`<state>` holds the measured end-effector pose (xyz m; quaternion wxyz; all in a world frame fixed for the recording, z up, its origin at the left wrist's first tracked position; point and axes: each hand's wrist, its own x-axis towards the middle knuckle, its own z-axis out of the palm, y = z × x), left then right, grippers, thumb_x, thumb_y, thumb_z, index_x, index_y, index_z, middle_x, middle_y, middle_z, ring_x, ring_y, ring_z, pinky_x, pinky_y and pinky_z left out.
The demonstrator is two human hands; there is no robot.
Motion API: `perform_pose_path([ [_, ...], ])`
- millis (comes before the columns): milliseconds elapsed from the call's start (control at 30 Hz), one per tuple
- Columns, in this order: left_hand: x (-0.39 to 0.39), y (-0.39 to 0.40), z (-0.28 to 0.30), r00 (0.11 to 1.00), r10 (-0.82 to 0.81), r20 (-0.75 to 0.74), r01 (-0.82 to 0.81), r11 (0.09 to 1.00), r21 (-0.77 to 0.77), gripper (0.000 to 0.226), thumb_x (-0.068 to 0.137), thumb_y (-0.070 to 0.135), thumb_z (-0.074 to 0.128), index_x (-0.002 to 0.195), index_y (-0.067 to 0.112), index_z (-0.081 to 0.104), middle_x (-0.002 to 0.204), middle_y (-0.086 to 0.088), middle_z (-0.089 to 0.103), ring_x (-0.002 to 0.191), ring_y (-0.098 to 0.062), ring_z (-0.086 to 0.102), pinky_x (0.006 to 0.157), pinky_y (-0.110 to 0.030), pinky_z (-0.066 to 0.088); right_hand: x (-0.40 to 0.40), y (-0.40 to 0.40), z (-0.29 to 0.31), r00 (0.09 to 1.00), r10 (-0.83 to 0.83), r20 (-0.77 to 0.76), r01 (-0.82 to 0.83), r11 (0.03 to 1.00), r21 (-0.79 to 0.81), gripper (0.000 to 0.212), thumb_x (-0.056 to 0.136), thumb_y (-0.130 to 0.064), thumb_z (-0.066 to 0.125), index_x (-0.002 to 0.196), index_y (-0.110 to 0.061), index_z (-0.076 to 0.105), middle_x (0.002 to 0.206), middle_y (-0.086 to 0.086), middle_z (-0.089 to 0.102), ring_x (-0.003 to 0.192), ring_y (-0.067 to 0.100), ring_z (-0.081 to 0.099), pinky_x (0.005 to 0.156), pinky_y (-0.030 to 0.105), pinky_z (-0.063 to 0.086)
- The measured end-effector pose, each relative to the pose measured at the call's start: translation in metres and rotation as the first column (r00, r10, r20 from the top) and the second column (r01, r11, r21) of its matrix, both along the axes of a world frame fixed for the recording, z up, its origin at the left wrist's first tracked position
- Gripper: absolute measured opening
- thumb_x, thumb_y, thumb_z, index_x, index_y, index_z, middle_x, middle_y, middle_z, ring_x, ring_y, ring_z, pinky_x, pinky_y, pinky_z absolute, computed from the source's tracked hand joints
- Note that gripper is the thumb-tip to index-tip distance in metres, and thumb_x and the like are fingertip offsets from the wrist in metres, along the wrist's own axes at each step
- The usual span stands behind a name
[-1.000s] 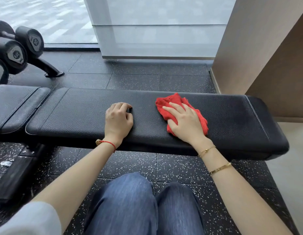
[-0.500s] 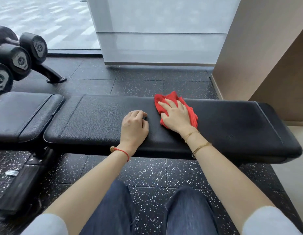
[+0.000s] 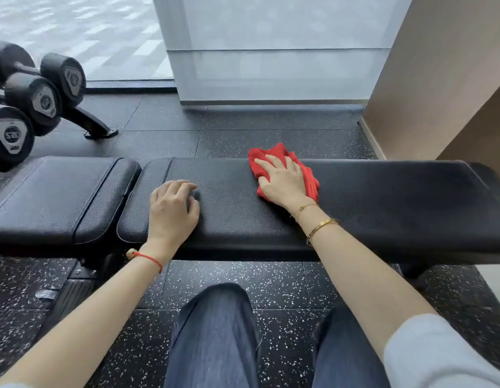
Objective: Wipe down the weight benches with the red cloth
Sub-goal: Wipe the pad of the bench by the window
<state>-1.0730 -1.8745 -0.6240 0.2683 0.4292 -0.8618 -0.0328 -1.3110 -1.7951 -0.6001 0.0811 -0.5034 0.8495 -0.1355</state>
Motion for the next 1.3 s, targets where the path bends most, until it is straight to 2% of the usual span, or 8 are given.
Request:
perform_pose_path([
  [133,0.022,-0.015,-0.001,0.999,0.001,-0.035,0.001,0.999,0.053,0.026,0.086,0.013,0.058,0.11,0.011,0.068,0.116,-0.008,0.068,0.116,-0.031,0.059,0.103,-0.047,0.04,0.058,-0.022,0.0,0.993,0.113,-0.023,-0.114,0.993,-0.018,0.052,0.094,-0.036,0.044,0.146,-0.042,0.039,0.158,-0.012,0.03,0.145,0.03,0.022,0.121,0.044,0.012],
  [333,0.027,-0.016,-0.006,0.993,0.006,-0.119,0.006,0.995,0.1,0.028,0.085,0.01,0.059,0.111,0.013,0.067,0.121,-0.005,0.066,0.121,-0.028,0.056,0.106,-0.046,0.037,0.09,0.023,-0.007,0.968,0.244,-0.053,-0.247,0.966,-0.071,0.054,0.09,-0.034,0.051,0.142,-0.043,0.043,0.154,-0.015,0.037,0.143,0.028,0.029,0.121,0.043,0.017],
  [500,0.028,-0.017,-0.006,0.994,0.007,-0.106,0.005,0.994,0.111,0.029,0.084,0.012,0.059,0.112,0.014,0.066,0.122,-0.003,0.065,0.123,-0.027,0.054,0.107,-0.049,0.036,0.052,0.043,-0.007,0.996,-0.005,-0.092,-0.004,0.996,-0.091,0.051,0.093,-0.033,0.051,0.143,-0.039,0.045,0.154,-0.012,0.038,0.142,0.027,0.031,0.12,0.041,0.02],
  [700,0.027,-0.018,-0.007,0.997,0.011,-0.081,-0.003,0.994,0.105,0.03,0.085,0.018,0.055,0.113,0.015,0.065,0.123,-0.003,0.064,0.124,-0.025,0.052,0.109,-0.047,0.034,0.046,-0.028,-0.002,0.98,-0.196,-0.023,0.196,0.981,0.002,0.052,0.095,-0.038,0.044,0.146,-0.041,0.037,0.159,-0.012,0.028,0.146,0.034,0.021,0.122,0.046,0.01],
  [833,0.029,-0.018,-0.006,0.996,0.003,-0.084,0.005,0.995,0.098,0.031,0.083,0.018,0.054,0.112,0.015,0.065,0.123,-0.003,0.064,0.123,-0.025,0.053,0.108,-0.046,0.035,0.09,-0.053,0.001,0.999,-0.027,-0.038,0.027,1.0,0.013,0.053,0.093,-0.037,0.046,0.146,-0.042,0.038,0.158,-0.012,0.029,0.145,0.033,0.023,0.121,0.045,0.013],
  [1000,0.034,-0.022,-0.009,0.995,-0.023,-0.099,0.032,0.996,0.086,0.033,0.083,0.016,0.055,0.114,0.014,0.066,0.124,-0.004,0.065,0.123,-0.026,0.054,0.108,-0.045,0.036,0.134,-0.008,-0.005,0.987,0.153,-0.049,-0.155,0.987,-0.042,0.054,0.092,-0.034,0.05,0.145,-0.041,0.041,0.157,-0.012,0.034,0.145,0.031,0.025,0.121,0.044,0.015],
  [1133,0.034,-0.019,-0.008,0.995,-0.032,-0.09,0.039,0.996,0.081,0.034,0.084,0.015,0.053,0.115,0.011,0.066,0.125,-0.007,0.064,0.124,-0.028,0.053,0.108,-0.045,0.035,0.115,0.046,-0.008,0.994,0.035,-0.108,-0.043,0.997,-0.069,0.053,0.092,-0.035,0.05,0.143,-0.041,0.043,0.155,-0.013,0.036,0.143,0.027,0.03,0.12,0.044,0.018],
  [1300,0.033,-0.016,-0.008,0.996,-0.037,-0.076,0.043,0.996,0.076,0.037,0.083,0.015,0.048,0.115,0.008,0.064,0.125,-0.01,0.063,0.121,-0.032,0.053,0.109,-0.046,0.036,0.058,0.085,-0.008,0.938,-0.319,-0.134,0.305,0.946,-0.111,0.051,0.091,-0.032,0.053,0.141,-0.037,0.048,0.154,-0.008,0.04,0.139,0.031,0.035,0.118,0.044,0.021],
])
